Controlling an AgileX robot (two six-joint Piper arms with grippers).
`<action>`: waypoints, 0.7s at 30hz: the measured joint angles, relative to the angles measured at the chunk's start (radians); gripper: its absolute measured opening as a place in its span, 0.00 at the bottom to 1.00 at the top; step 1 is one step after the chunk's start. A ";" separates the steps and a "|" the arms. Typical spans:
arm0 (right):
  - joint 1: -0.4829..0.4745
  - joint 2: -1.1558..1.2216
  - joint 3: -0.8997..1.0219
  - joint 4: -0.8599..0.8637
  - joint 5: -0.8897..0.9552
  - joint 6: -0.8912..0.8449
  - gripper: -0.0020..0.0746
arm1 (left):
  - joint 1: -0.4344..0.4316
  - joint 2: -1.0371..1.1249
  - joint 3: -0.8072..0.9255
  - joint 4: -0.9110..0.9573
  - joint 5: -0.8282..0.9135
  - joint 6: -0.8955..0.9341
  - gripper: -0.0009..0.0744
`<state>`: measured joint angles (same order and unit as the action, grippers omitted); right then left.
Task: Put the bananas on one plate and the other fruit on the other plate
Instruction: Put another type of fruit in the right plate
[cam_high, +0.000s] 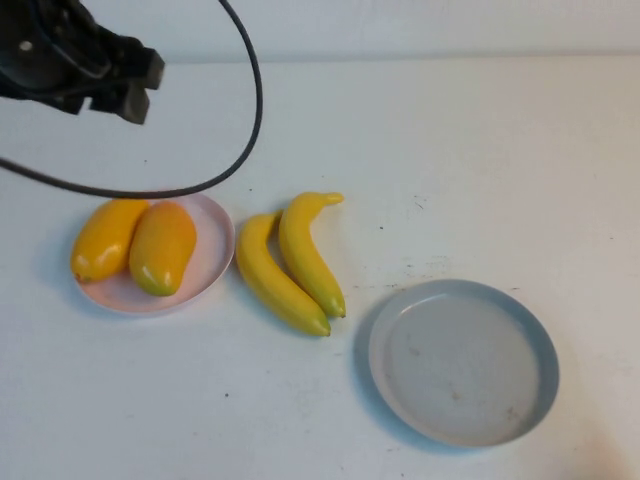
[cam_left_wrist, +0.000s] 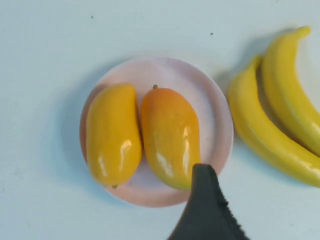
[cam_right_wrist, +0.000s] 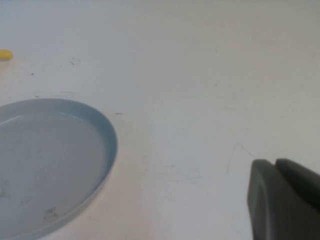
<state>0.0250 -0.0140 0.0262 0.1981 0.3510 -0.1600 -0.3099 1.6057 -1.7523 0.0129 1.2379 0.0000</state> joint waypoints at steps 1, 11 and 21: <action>0.000 0.000 0.000 0.000 0.000 0.000 0.00 | 0.000 -0.043 0.019 0.000 0.002 0.000 0.56; 0.000 0.000 0.000 0.000 0.000 0.000 0.00 | 0.000 -0.468 0.438 -0.025 -0.132 0.000 0.56; 0.000 0.000 0.000 0.000 0.000 0.000 0.00 | 0.000 -0.972 0.928 -0.024 -0.345 -0.060 0.50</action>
<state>0.0250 -0.0140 0.0262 0.1981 0.3510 -0.1600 -0.3099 0.6337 -0.8247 -0.0114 0.8933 -0.0601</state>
